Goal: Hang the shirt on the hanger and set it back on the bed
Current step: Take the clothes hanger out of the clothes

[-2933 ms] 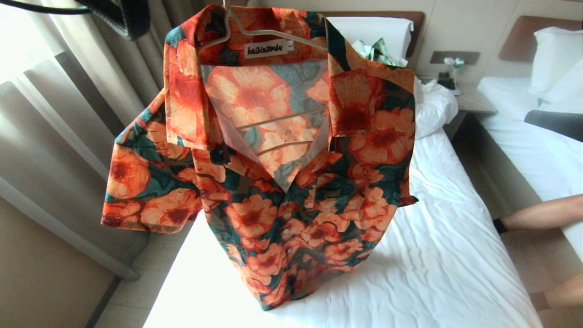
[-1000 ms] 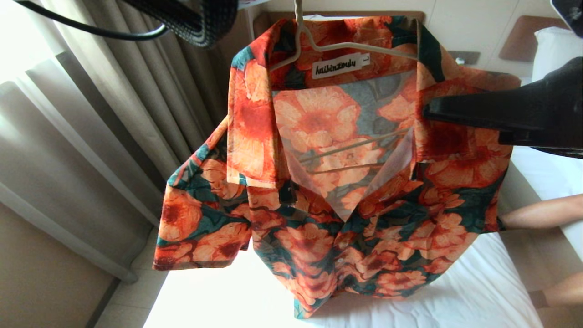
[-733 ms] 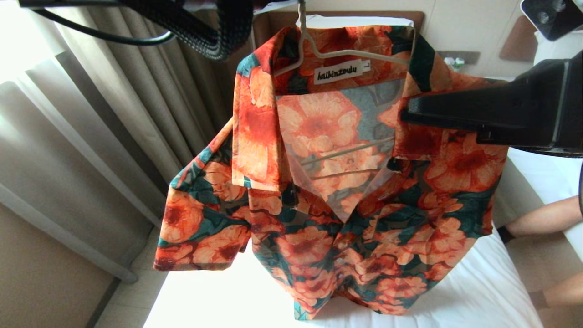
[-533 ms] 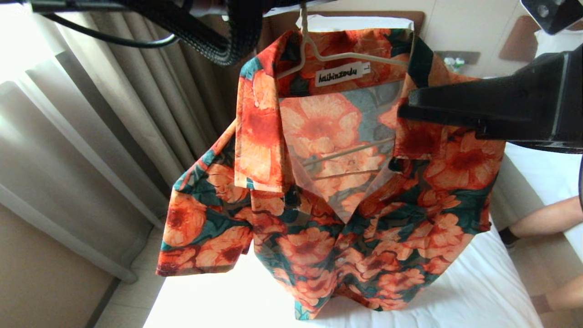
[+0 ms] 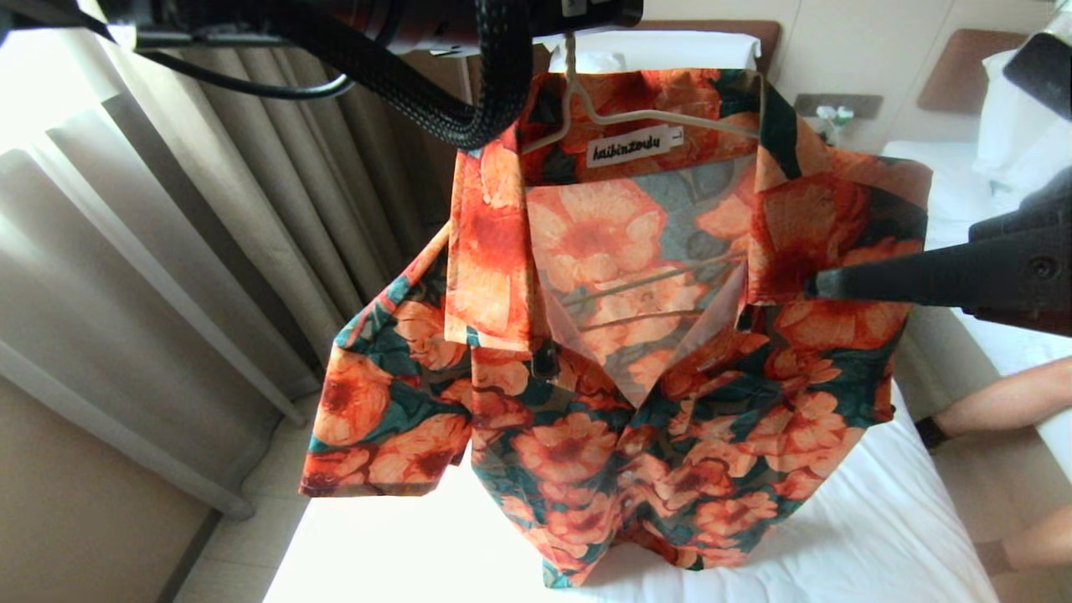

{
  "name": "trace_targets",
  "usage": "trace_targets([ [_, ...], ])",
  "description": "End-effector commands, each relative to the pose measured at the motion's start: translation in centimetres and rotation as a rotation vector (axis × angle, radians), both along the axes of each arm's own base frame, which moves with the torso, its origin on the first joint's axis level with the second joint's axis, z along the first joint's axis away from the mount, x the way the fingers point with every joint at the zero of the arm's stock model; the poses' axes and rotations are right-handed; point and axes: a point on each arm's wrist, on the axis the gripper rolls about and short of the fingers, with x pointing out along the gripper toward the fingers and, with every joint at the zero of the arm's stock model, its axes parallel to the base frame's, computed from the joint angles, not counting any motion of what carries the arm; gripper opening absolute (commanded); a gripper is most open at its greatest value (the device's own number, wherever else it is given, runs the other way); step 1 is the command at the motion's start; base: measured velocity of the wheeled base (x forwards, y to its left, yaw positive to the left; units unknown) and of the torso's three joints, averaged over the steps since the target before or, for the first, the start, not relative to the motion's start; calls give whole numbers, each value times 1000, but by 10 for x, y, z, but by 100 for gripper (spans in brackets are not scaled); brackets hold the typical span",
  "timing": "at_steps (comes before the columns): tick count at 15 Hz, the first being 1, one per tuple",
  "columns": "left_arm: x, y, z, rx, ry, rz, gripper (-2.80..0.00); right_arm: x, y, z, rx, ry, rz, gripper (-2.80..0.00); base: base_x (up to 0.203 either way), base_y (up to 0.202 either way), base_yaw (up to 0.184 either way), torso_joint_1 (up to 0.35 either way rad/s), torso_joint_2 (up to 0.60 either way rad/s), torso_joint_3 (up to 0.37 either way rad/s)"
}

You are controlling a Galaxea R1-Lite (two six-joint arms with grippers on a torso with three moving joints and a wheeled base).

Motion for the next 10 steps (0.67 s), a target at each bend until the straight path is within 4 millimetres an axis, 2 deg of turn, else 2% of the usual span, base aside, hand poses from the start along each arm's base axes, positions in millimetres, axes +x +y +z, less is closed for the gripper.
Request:
trace_targets([
  [1, 2, 0, -1, 5, 4, 9, -280, -7, -5, 2, -3, -4, -15, 0, 0, 0, 0, 0, 0, 0],
  [3, 5, -1, -3, 8, 8, 14, -280, -5, -4, -5, -53, 26, -30, 0, 0, 0, 0, 0, 0, 0],
  [5, 4, -1, -2, 6, 7, 12, -280, 5, -1, -12, -102, 24, -66, 0, 0, 0, 0, 0, 0, 0],
  [8, 4, -1, -3, 4, 9, 14, -280, 9, 1, -11, -104, 19, -70, 0, 0, 0, 0, 0, 0, 0],
  [10, 3, -1, -2, 2, 6, 11, -280, 20, 5, -5, -110, 2, -101, 0, 0, 0, 0, 0, 0, 0],
])
